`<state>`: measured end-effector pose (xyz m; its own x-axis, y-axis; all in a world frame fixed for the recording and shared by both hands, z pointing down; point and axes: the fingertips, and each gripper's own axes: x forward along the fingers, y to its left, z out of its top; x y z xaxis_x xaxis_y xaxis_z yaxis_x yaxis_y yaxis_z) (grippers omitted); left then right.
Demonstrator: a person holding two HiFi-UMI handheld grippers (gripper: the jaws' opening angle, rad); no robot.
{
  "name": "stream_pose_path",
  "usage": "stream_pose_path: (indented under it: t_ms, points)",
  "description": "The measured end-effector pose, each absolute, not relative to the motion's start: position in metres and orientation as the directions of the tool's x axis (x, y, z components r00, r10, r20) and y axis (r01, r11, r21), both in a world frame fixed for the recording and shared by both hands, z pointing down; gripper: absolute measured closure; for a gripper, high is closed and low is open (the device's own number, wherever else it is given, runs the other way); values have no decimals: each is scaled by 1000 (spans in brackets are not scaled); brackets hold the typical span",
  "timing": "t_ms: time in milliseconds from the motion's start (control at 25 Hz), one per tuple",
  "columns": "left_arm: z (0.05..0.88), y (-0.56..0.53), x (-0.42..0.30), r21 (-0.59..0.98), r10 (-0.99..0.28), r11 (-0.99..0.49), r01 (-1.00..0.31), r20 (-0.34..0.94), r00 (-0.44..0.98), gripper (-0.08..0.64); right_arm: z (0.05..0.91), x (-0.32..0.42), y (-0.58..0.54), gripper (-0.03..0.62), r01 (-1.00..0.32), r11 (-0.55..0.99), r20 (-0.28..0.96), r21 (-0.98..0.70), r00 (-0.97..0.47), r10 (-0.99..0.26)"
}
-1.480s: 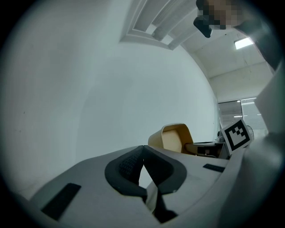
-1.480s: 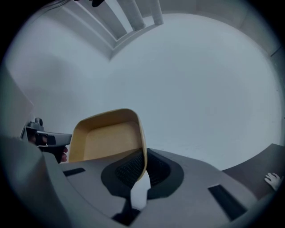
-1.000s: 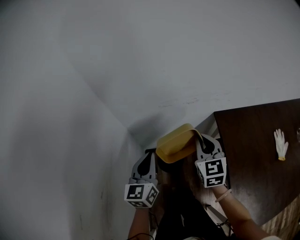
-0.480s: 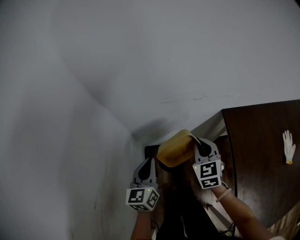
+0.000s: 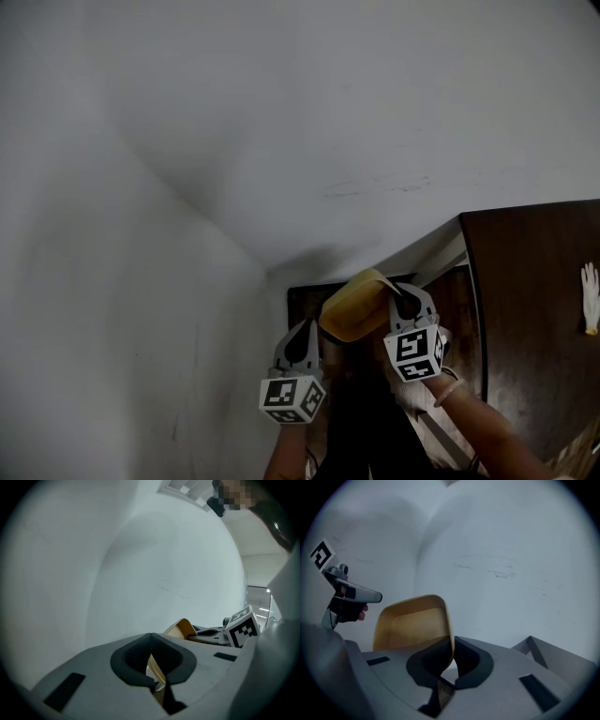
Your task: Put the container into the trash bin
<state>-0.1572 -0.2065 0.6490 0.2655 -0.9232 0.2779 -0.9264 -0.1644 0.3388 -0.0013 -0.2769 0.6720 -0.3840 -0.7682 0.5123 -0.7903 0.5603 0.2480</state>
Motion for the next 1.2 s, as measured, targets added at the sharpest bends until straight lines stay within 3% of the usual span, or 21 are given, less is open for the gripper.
stream_pose_path:
  t_ms: [1200]
  points:
    - [775,-227,-180,346,-905,-147,-927,331,267,540,855,-45,-288,574,-595,706,670,384,-347,-656]
